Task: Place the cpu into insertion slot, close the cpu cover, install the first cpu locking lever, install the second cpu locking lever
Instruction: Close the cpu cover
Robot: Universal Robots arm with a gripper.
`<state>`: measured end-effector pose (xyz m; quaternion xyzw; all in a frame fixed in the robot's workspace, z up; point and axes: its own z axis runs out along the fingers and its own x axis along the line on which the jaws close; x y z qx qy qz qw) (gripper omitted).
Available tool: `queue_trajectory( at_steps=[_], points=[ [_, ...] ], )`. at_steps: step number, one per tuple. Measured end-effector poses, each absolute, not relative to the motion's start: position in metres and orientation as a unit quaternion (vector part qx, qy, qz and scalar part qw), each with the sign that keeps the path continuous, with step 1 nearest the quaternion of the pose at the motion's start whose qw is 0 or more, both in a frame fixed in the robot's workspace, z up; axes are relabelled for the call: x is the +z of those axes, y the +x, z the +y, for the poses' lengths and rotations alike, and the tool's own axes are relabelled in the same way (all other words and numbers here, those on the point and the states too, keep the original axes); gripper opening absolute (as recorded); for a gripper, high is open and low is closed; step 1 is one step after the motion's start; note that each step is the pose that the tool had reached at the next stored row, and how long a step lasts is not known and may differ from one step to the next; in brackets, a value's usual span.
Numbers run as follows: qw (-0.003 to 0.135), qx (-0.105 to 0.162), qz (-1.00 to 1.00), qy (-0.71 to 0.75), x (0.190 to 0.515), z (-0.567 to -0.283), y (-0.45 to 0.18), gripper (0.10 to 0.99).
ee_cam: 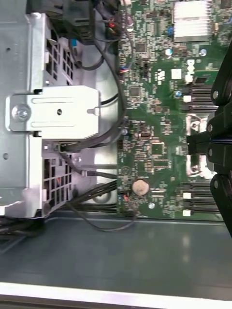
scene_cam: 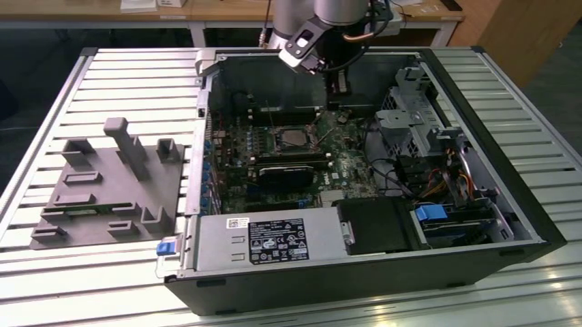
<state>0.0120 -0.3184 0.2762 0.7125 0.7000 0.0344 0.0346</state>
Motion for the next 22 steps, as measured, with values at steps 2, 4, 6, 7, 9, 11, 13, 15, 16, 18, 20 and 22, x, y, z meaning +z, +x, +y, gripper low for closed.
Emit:
queue_trajectory(
  at_steps=[2, 4, 6, 7, 9, 11, 13, 15, 16, 18, 20, 22],
  points=[
    [0.035, 0.035, 0.7, 0.713, 0.276, -0.318, 0.015, 0.102],
    [0.035, 0.035, 0.7, 0.712, 0.275, -0.318, 0.017, 0.102],
    [0.035, 0.035, 0.7, 0.713, 0.273, -0.318, 0.018, 0.102],
    [0.035, 0.035, 0.7, 0.713, 0.273, -0.318, 0.018, 0.102],
    [0.035, 0.035, 0.7, 0.713, 0.271, -0.318, 0.019, 0.102],
    [0.035, 0.035, 0.7, 0.713, 0.271, -0.318, 0.021, 0.102],
    [0.035, 0.035, 0.7, 0.713, 0.27, -0.318, 0.024, 0.102],
    [0.035, 0.035, 0.7, 0.713, 0.269, -0.318, 0.026, 0.102],
    [0.035, 0.035, 0.7, 0.713, 0.268, -0.318, 0.027, 0.102],
    [0.035, 0.035, 0.7, 0.713, 0.267, -0.318, 0.029, 0.102],
    [0.035, 0.035, 0.7, 0.713, 0.266, -0.318, 0.031, 0.102],
    [0.035, 0.035, 0.7, 0.712, 0.264, -0.318, 0.032, 0.102]
  ],
)
